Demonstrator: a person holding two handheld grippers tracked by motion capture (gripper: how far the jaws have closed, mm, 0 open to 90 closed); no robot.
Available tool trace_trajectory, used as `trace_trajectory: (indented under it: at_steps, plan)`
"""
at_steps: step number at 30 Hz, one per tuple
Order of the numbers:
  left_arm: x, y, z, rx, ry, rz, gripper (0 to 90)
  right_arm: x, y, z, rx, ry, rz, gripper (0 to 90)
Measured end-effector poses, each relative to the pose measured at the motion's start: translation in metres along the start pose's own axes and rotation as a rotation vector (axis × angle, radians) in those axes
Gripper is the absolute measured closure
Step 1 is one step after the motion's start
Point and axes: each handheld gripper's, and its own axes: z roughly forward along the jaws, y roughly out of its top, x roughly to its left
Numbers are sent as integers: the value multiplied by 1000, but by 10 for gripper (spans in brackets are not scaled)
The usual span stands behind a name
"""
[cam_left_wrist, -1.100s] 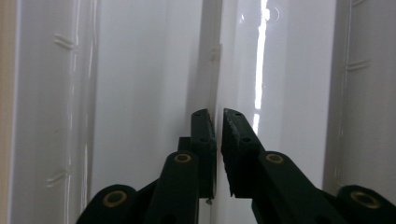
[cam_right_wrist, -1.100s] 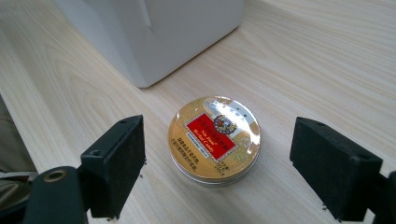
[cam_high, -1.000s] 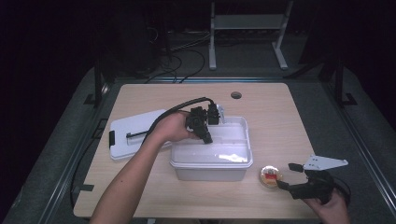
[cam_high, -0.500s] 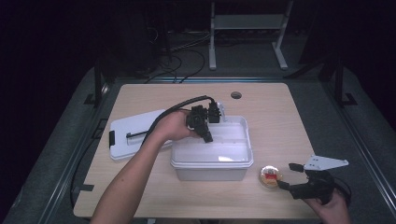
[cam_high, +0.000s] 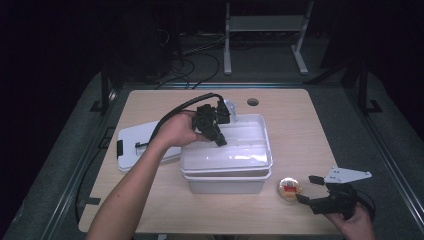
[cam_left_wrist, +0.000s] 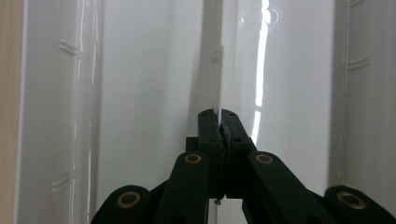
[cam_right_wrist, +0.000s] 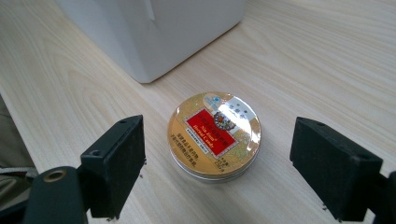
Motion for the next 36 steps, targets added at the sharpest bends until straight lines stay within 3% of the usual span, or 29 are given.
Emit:
trace_trajectory:
  at_steps: [8, 12, 13, 14, 15, 18, 19, 21, 22, 23, 24, 25, 27, 28, 29, 30, 31, 32, 34, 36]
  plan:
    - [-10, -31, -34, -26, 51, -29, 891, 2, 0, 1, 4, -3, -8, 175]
    - [-17, -60, -55, -53, 82, -60, 890, 2, 0, 1, 3, -8, -9, 175]
    - [-17, -60, -55, -53, 82, -60, 890, 2, 0, 1, 3, -8, -9, 175]
    - [-21, -72, -64, -68, 96, -64, 891, 1, 0, 1, 5, -7, -4, 175]
    - [-21, -72, -64, -68, 96, -64, 890, 1, 0, 1, 5, -7, -4, 175]
    - [-31, -99, -78, -66, 131, -81, 891, 2, -1, 2, 9, -10, -5, 175]
    - [-31, -99, -78, -66, 131, -81, 890, 2, -1, 2, 9, -10, -5, 175]
    - [-39, -121, -84, -68, 151, -112, 890, 2, -1, 2, 10, -12, -3, 175]
    - [-39, -121, -84, -68, 151, -112, 890, 2, -1, 2, 10, -12, -3, 175]
    - [-43, -136, -88, -73, 164, -129, 891, 1, -1, 2, 11, -17, -1, 175]
    - [-43, -136, -88, -73, 164, -129, 891, 1, -1, 2, 11, -17, -1, 175]
    - [-47, -151, -93, -81, 176, -145, 890, 0, -1, 1, 8, -20, 1, 175]
    - [-50, -165, -97, -81, 186, -166, 891, -1, -1, 0, 4, -24, 6, 175]
    - [-50, -165, -97, -81, 186, -166, 890, -1, -1, 0, 4, -24, 6, 175]
    - [-53, -179, -98, -78, 194, -190, 891, -2, -1, -1, 0, -27, 11, 175]
    - [-53, -179, -98, -78, 194, -190, 890, -2, -1, -1, 0, -27, 11, 175]
    - [-56, -193, -98, -74, 196, -206, 891, -2, -1, -1, -2, -31, 11, 175]
    - [-56, -193, -98, -74, 196, -206, 890, -2, -1, -1, -2, -31, 11, 175]
    - [-59, -210, -95, -87, 198, -238, 890, -2, -2, 0, 8, -36, 10, 175]
    - [-60, -215, -93, -90, 200, -243, 891, -2, -2, 0, 9, -36, 9, 175]
